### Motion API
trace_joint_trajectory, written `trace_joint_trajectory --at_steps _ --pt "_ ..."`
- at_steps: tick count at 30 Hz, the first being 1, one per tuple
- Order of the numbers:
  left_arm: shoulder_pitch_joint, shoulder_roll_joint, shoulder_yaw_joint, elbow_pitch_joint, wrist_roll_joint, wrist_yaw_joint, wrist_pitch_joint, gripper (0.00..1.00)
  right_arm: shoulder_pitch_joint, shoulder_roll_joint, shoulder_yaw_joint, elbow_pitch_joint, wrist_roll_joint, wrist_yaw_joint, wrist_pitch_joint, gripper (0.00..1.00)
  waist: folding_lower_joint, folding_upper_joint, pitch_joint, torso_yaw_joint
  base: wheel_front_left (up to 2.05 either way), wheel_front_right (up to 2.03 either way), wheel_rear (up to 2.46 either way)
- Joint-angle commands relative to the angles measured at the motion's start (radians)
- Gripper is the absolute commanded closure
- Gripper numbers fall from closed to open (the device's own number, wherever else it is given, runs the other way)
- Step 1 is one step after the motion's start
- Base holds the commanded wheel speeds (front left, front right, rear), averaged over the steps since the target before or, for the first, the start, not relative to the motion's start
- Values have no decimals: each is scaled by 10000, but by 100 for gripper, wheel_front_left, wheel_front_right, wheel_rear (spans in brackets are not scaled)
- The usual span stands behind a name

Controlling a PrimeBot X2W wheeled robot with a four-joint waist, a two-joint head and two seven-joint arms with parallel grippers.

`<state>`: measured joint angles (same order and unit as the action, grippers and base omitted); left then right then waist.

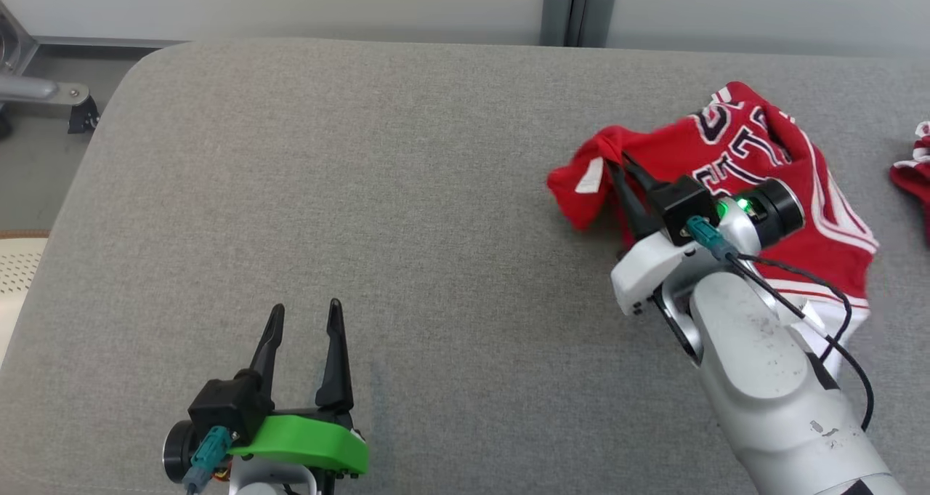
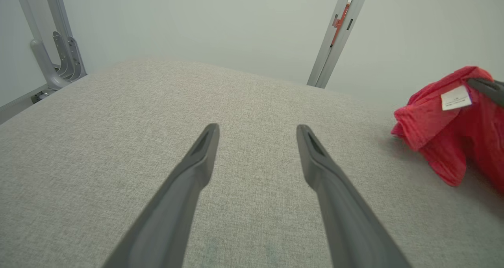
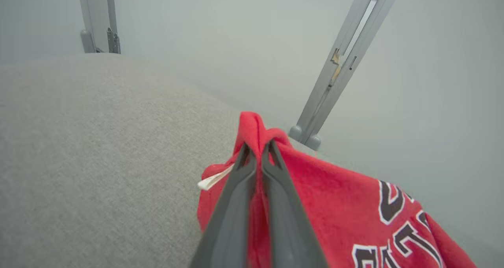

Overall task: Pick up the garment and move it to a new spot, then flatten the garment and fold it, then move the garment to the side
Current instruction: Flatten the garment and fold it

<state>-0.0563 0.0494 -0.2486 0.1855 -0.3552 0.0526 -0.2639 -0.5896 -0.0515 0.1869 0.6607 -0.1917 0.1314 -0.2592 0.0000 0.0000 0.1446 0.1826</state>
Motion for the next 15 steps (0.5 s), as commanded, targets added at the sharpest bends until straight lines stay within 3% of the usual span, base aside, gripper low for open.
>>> trace_joint_trajectory --at_steps 1,5,8,15 --pt "71 23 65 28 102 -40 -3 0 -122 10 312 -534 457 -16 -69 100 0 0 -143 -121 0 0 0" --pt "161 23 85 72 147 -65 -3 0 210 4 1104 -1988 1680 -16 -66 100 0 0 -328 -197 0 0 0" --pt "218 23 78 88 179 -89 -3 0 604 0 1558 -2342 2224 -16 31 100 0 0 -424 -197 0 0 0" --pt "247 23 -10 45 183 -109 -3 0 1382 -13 2929 -1116 2903 -16 591 100 0 0 -362 -57 0 0 0"
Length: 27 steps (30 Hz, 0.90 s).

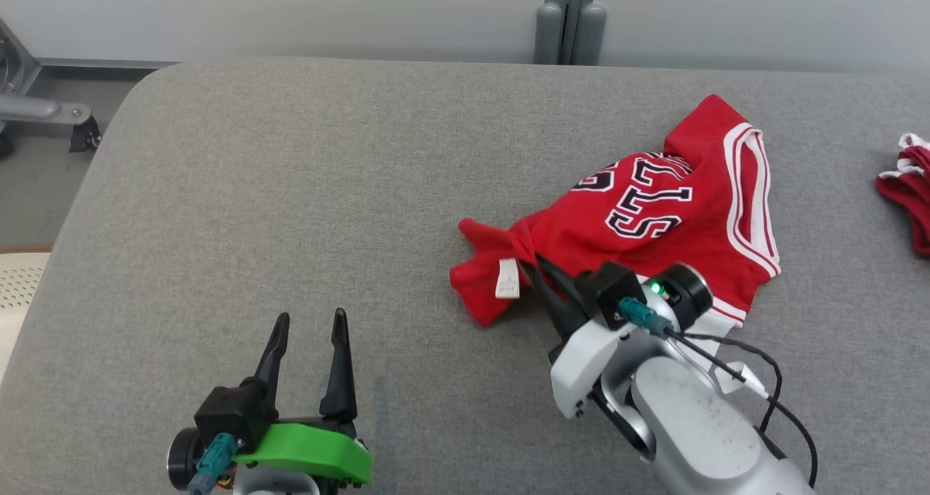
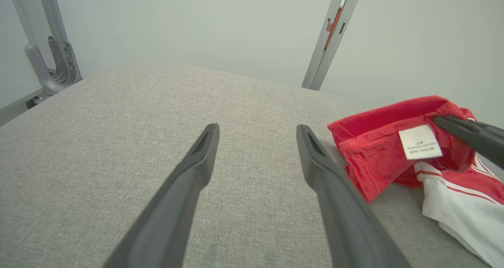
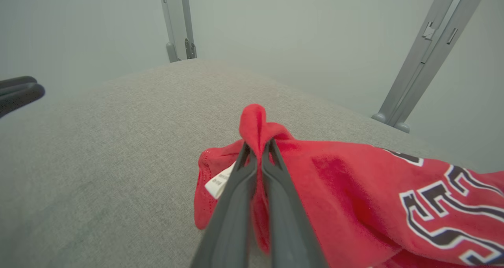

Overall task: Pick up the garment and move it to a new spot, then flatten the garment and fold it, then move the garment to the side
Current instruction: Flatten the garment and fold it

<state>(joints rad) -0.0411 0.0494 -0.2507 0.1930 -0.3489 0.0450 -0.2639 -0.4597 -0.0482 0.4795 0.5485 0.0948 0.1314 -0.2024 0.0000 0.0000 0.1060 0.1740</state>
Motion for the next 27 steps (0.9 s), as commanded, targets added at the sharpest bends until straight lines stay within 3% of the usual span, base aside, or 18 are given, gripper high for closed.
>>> trace_joint_trajectory --at_steps 1,9,10,11,12,19,27 --pt "89 23 0 -24 125 -39 -3 0 195 -44 169 263 184 -16 -17 100 0 0 40 53 0 0 0" --pt "73 22 -163 53 160 -110 -3 0 405 -34 831 1314 1029 -16 -410 100 0 0 84 -18 0 0 0" --pt "41 22 -233 84 166 -153 -3 0 349 -36 816 1325 1125 -16 -456 90 0 0 85 -57 0 0 0" --pt "-13 22 -341 129 208 -192 -3 0 280 -37 791 1325 1208 -16 -497 58 0 0 85 -109 0 0 0" --pt "-67 22 -407 152 228 -200 -3 0 240 -32 821 1326 1231 -16 -538 0 0 0 85 -162 0 0 0" --pt "-347 25 -877 440 262 -290 -3 0 112 -31 518 1070 1478 -16 -644 0 0 0 64 -674 0 0 0" --pt "-1043 57 -1326 2061 903 -774 -3 0 1105 -32 -1453 -876 1185 -16 -631 0 0 0 113 -1393 0 0 0"
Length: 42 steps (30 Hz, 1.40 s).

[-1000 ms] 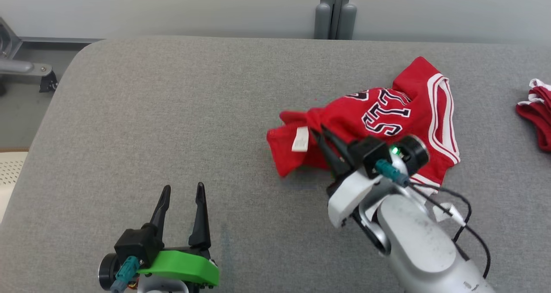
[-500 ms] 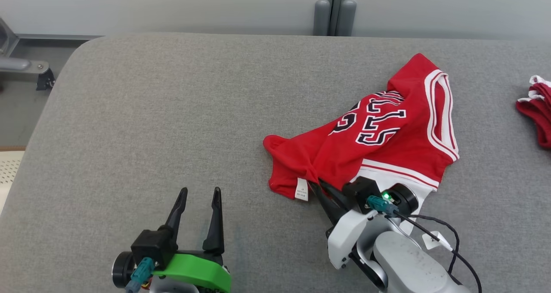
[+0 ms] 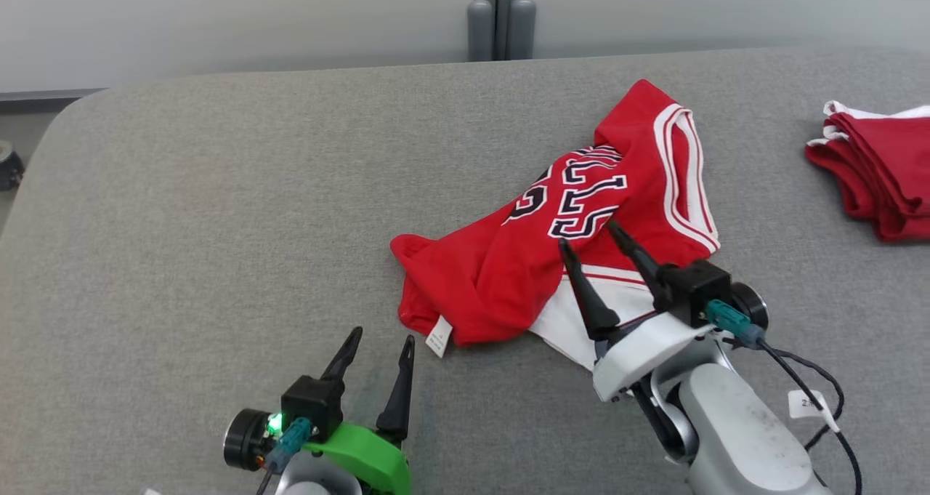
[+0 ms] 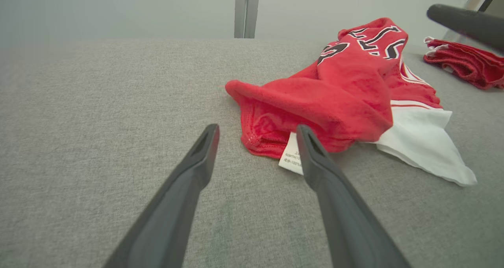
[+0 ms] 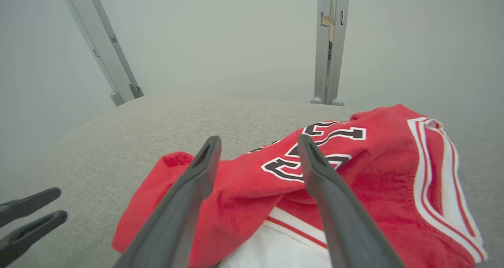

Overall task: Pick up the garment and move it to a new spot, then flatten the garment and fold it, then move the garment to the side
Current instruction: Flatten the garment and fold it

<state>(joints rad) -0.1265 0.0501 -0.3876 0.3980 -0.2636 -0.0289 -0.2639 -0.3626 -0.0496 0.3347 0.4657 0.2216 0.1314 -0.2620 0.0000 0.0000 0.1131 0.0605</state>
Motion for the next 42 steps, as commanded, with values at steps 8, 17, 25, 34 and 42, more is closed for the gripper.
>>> trace_joint_trajectory --at_steps 8,17,25,34,42 --pt "-1386 345 -21 1960 622 -127 -3 0 1194 -15 -1397 -1581 -582 -16 -34 0 0 0 340 -1067 0 0 0" --pt "-2288 537 -120 3369 908 -236 -3 26 1561 -18 -1904 -1986 -680 -16 -35 0 0 0 582 -1642 0 0 0" --pt "-2636 676 -125 3868 960 -308 -3 100 1769 -17 -2582 -2123 -799 -16 -35 0 0 0 571 -1696 0 0 0" --pt "-3469 1709 354 2791 1335 157 -3 100 1970 -17 -3150 -1963 -788 -16 -35 0 0 0 415 -1502 0 0 0" --pt "-3040 2783 1084 1265 1522 584 -3 100 2146 -18 -3183 -1888 -640 -16 -35 0 0 0 363 -1376 0 0 0"
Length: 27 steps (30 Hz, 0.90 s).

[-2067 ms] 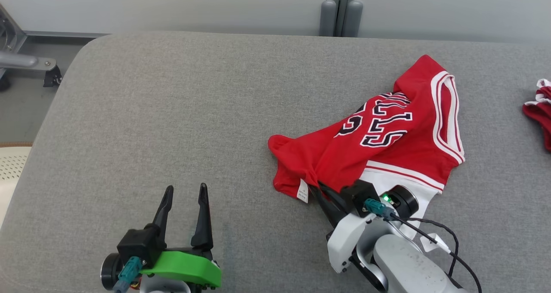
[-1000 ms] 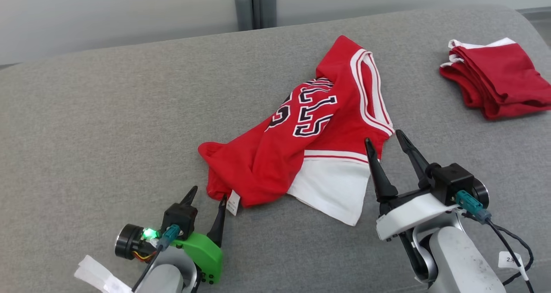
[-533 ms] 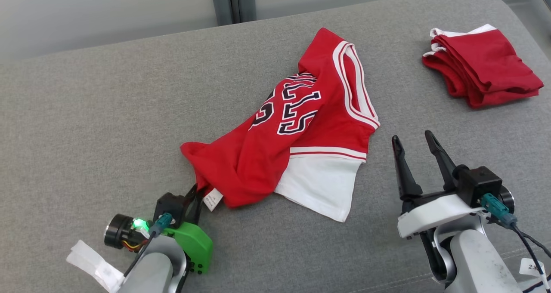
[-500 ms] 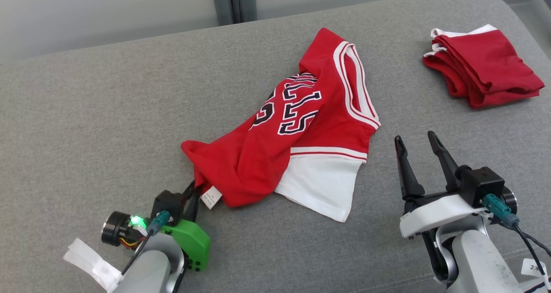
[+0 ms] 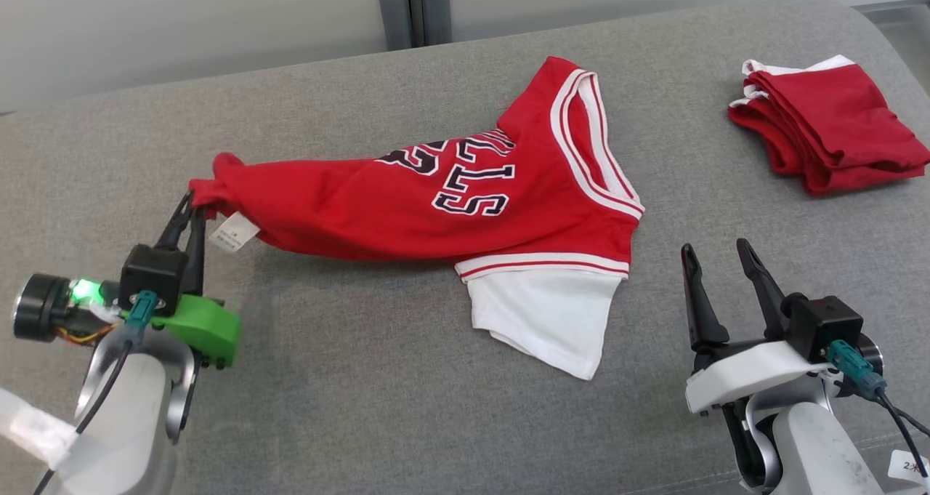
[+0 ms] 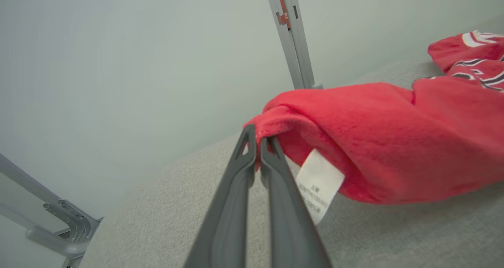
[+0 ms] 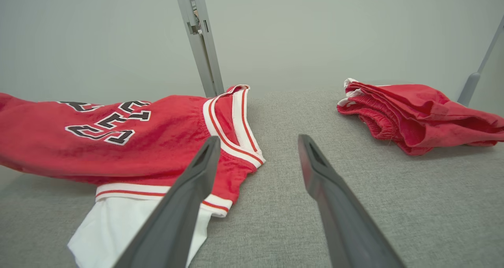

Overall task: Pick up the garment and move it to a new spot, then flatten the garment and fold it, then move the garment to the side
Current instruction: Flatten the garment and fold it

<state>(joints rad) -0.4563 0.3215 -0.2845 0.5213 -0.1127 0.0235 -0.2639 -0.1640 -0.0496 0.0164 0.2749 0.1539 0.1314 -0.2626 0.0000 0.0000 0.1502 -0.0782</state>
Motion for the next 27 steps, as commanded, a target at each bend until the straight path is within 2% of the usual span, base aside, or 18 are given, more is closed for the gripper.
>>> trace_joint_trajectory --at_steps 1,6,12,17,21,22,23,24,25,27 --pt "467 125 140 -62 -45 93 -3 100 175 -18 10 28 29 -16 -30 0 0 0 -21 20 0 0 0" --pt "1747 -21 492 -383 -381 235 -2 100 322 -18 -50 163 10 -16 -30 0 0 0 -91 73 0 0 0" --pt "3245 -524 813 -983 -594 384 -2 100 566 -20 -220 264 -52 -17 -30 0 0 0 -190 260 0 0 0" --pt "3933 -1031 896 -1150 -593 348 -2 100 794 -18 -143 358 19 -17 -30 0 0 0 -328 387 0 0 0" --pt "4234 -1412 923 -1172 -573 143 -2 100 914 -18 97 444 75 -17 117 0 0 0 -388 404 0 0 0" --pt "4277 -1519 932 -1178 -562 98 -2 89 934 -18 200 502 108 -17 178 0 0 0 -399 404 0 0 0" --pt "4306 -1600 960 -1203 -562 48 -2 66 937 -18 274 549 128 -17 248 0 0 0 -405 407 0 0 0" --pt "4329 -1699 1010 -1247 -575 23 -2 22 922 -20 374 617 164 -17 306 0 0 0 -410 417 0 0 0" --pt "4340 -1759 1052 -1296 -592 -22 -2 0 906 -21 434 665 192 -17 351 0 0 0 -417 429 0 0 0" --pt "4368 -1897 1189 -1496 -650 -112 -2 0 865 -21 515 768 240 -17 402 0 0 0 -430 479 0 0 0"
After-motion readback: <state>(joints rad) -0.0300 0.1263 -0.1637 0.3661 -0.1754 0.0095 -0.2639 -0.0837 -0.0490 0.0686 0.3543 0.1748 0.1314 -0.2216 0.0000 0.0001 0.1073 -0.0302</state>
